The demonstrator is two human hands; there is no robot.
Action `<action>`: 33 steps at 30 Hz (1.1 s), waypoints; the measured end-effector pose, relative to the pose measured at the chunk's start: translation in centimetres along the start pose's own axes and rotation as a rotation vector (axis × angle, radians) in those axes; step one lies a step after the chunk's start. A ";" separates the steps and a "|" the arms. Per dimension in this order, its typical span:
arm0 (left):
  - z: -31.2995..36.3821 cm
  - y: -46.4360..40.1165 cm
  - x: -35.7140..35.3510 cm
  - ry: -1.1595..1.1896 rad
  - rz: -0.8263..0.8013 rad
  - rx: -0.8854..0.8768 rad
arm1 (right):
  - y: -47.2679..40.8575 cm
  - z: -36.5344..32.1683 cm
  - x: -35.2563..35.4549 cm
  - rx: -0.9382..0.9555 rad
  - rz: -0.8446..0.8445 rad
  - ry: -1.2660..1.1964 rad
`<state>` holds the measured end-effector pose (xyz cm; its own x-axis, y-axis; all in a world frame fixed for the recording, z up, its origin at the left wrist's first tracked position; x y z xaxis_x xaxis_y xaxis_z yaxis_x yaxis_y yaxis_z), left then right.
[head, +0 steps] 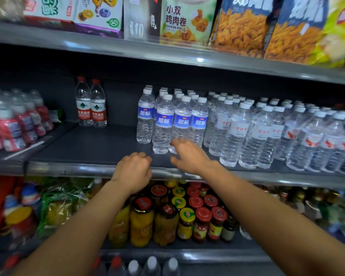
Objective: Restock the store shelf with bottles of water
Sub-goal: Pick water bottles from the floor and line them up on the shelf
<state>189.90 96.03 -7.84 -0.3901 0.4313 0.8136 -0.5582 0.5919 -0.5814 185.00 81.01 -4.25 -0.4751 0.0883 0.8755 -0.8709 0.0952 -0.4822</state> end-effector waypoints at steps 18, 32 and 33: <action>10.1 21.1 -3.7 0.049 -0.285 -0.017 | 28.0 -4.5 -9.4 -0.099 -0.172 -0.157; 6.5 35.8 -17.4 0.123 -0.661 0.138 | 35.3 -8.6 -24.0 -0.327 -0.414 -0.309; 6.3 36.4 -18.1 0.116 -0.690 0.142 | 35.4 -8.6 -24.9 -0.358 -0.434 -0.320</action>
<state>172.06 105.52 -43.71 0.1629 0.0644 0.9845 -0.7428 0.6647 0.0794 167.13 90.75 -43.42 -0.1518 -0.3275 0.9326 -0.9226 0.3854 -0.0148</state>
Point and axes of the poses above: each hand's wrist, its own y-axis away from the middle knuckle, its own x-axis out of the back of the hand, z = x × y, the point moved 4 cm from there along -y, towards the middle knuckle, and after that the axes turned 13 degrees about z, right-handed, at the moved point
